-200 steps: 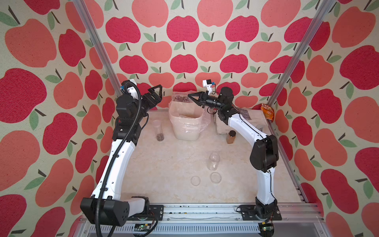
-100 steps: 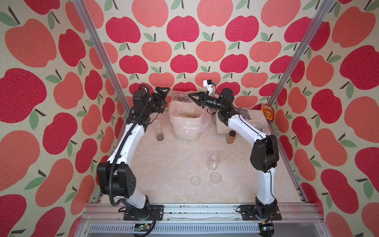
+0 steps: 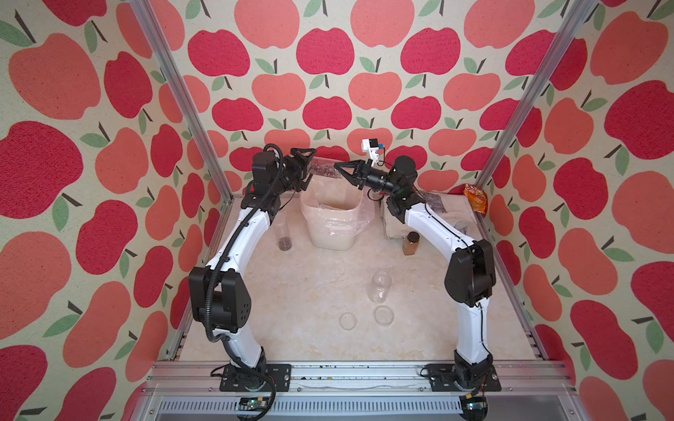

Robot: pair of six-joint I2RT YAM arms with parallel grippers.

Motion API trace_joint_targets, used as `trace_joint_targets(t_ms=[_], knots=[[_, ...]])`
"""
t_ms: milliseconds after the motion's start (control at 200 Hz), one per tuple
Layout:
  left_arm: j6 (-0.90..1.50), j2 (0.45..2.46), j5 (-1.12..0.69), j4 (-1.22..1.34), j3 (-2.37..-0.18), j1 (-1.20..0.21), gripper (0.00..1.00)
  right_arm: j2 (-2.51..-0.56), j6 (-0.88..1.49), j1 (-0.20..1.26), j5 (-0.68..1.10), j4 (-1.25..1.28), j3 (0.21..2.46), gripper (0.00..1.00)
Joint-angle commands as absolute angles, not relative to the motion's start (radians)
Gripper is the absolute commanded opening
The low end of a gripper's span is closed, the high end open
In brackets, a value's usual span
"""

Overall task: Empty the moldy dried flower tea in the jars
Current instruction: Adjust the jar.

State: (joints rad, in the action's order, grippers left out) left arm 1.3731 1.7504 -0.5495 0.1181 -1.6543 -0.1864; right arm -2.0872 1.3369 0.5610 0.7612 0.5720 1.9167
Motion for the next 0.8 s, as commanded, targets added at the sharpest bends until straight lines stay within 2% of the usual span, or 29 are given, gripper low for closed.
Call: trace_joint_targets(t_ms=[0, 275, 600, 795], knots=[[1.406, 1.773, -0.579, 0.177, -1.689, -0.201, 0.83, -2.089, 1.351, 0.574, 0.784, 0.616, 1.950, 0.00], [1.411, 1.789, -0.576, 0.206, -1.687, -0.204, 0.59, -2.100, 1.359, 0.574, 0.782, 0.618, 1.947, 0.00], [1.347, 1.775, -0.550, 0.184, -1.665, -0.202, 0.29, -2.099, 1.363, 0.564, 0.778, 0.630, 1.931, 0.14], [1.273, 1.762, -0.518, 0.139, -1.663, -0.199, 0.17, -2.079, 1.361, 0.551, 0.773, 0.645, 1.901, 0.27]])
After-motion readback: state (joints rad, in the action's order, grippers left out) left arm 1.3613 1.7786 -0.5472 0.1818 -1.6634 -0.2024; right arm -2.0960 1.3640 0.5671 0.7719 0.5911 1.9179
